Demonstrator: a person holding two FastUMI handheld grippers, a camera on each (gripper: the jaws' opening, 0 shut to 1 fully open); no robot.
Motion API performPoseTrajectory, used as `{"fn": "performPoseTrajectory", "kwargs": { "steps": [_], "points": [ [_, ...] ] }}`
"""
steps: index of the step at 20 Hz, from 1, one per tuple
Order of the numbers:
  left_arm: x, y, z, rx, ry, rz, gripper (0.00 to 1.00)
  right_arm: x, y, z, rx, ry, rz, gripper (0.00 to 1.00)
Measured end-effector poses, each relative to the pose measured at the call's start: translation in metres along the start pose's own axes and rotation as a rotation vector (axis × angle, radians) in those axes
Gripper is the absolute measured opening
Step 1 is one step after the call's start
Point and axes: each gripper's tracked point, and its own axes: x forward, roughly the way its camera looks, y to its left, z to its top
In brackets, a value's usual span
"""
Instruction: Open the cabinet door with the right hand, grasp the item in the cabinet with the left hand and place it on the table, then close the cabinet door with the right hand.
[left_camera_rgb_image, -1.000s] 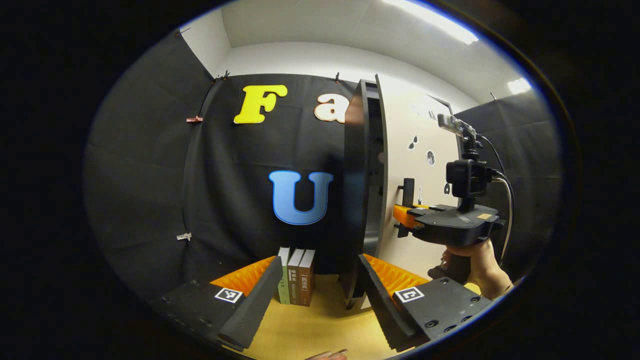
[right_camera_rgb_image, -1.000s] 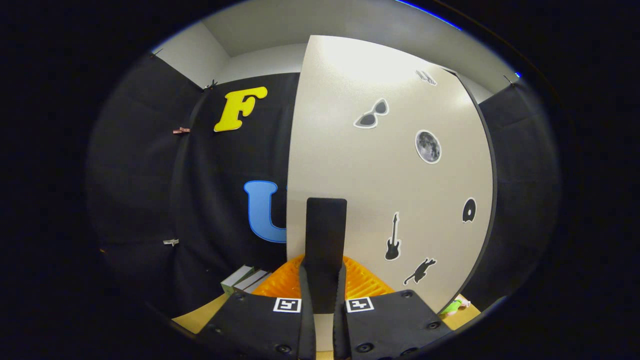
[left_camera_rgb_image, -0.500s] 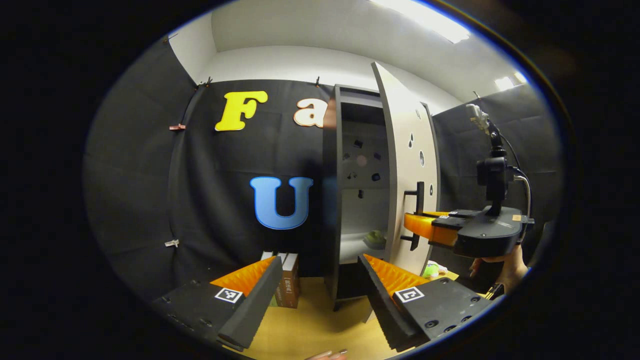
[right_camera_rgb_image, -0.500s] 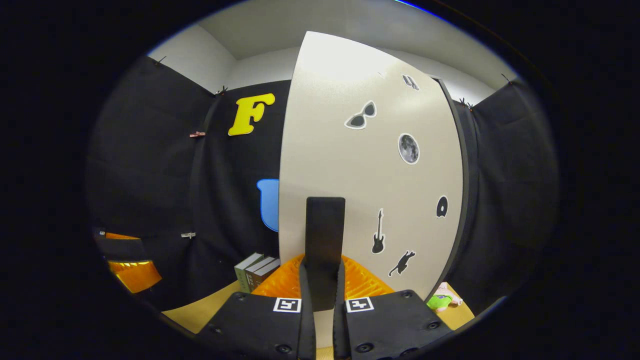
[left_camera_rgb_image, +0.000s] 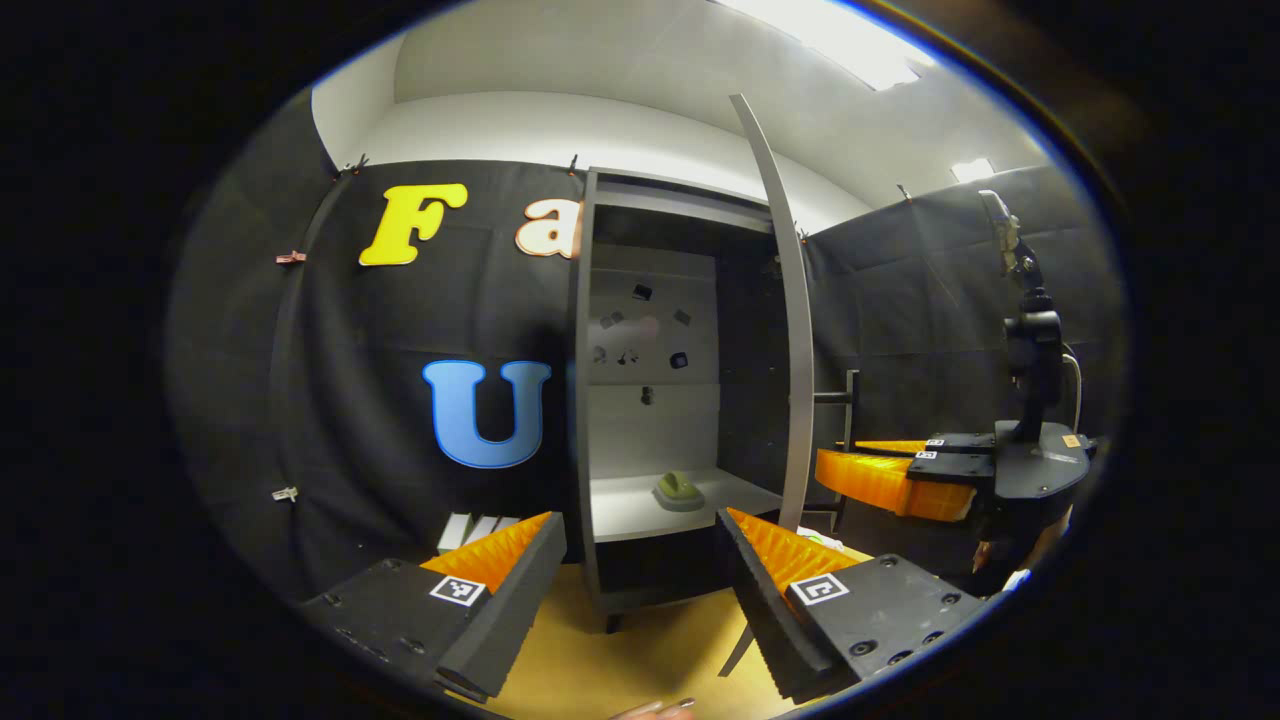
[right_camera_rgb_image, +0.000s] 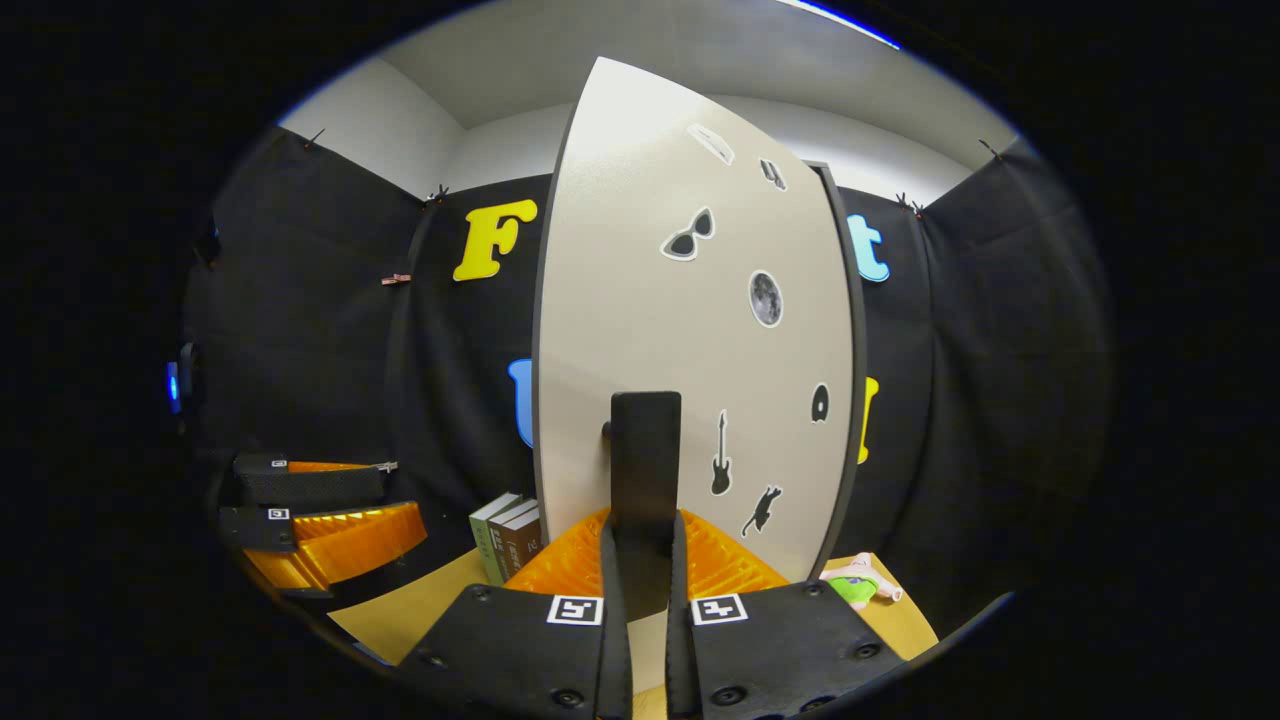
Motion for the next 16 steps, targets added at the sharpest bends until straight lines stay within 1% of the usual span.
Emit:
{"fn": "performPoseTrajectory", "kwargs": {
  "steps": [6, 11, 16],
  "points": [
    [0.023, -0.047, 0.0, -0.026, -0.008, -0.138, 0.95, -0.027, -0.034, 0.003, 0.018, -0.008, -0.081, 0.17],
    [0.038, -0.066, -0.003, -0.008, -0.007, -0.199, 0.95, -0.049, -0.067, 0.004, 0.015, -0.016, -0.165, 0.16],
    [0.052, -0.086, -0.006, -0.053, 0.01, -0.259, 0.95, -0.051, -0.085, -0.005, 0.005, 0.012, -0.215, 0.16]
  ]
}}
